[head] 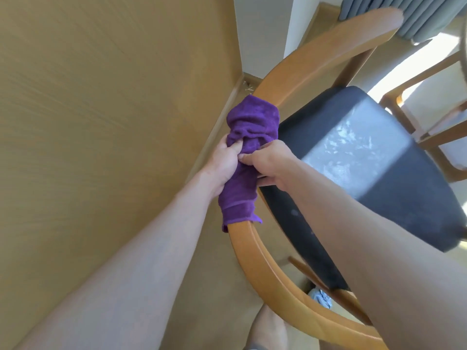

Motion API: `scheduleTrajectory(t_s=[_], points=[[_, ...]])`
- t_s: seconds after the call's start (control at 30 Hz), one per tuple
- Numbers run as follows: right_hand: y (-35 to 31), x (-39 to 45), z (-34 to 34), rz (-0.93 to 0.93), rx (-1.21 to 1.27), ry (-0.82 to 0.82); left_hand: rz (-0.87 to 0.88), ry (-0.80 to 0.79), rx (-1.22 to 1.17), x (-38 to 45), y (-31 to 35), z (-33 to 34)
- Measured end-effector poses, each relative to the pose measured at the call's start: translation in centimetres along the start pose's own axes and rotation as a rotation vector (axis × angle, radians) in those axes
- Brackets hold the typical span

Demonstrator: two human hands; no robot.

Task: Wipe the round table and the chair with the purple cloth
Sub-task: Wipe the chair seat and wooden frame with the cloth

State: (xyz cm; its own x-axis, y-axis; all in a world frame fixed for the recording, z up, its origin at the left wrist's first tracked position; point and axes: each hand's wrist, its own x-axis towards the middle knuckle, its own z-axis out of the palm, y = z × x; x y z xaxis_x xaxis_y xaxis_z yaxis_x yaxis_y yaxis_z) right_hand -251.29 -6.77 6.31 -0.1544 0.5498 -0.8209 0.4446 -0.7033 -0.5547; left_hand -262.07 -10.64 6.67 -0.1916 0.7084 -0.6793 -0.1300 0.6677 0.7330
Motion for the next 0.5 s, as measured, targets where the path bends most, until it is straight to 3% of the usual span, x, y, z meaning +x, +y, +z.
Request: scheduleTrajectory(t_s=[0.1,0.27,0.4,0.5], points=[[2.5,-3.7,0.4,-0.004,-0.072,-0.112,-0.073,0.066,-0.171,-4.6,-3.0,-0.3],[5.6,-10.1,0.3,-0.196,-0.354,-0.129,-0.068,0.220,-0.346,-11.7,-7.3,1.4],[10.0,-13.6,-1.1,-0.311,-0.579,-0.200,-0.053,0.245,-0.353,-17.2,-10.8,4.0],[12.8,-14.8,-2.4,-0.343,-0.608,-0.227,-0.042,0.244,-0.285,-19.2,-12.5,4.9]])
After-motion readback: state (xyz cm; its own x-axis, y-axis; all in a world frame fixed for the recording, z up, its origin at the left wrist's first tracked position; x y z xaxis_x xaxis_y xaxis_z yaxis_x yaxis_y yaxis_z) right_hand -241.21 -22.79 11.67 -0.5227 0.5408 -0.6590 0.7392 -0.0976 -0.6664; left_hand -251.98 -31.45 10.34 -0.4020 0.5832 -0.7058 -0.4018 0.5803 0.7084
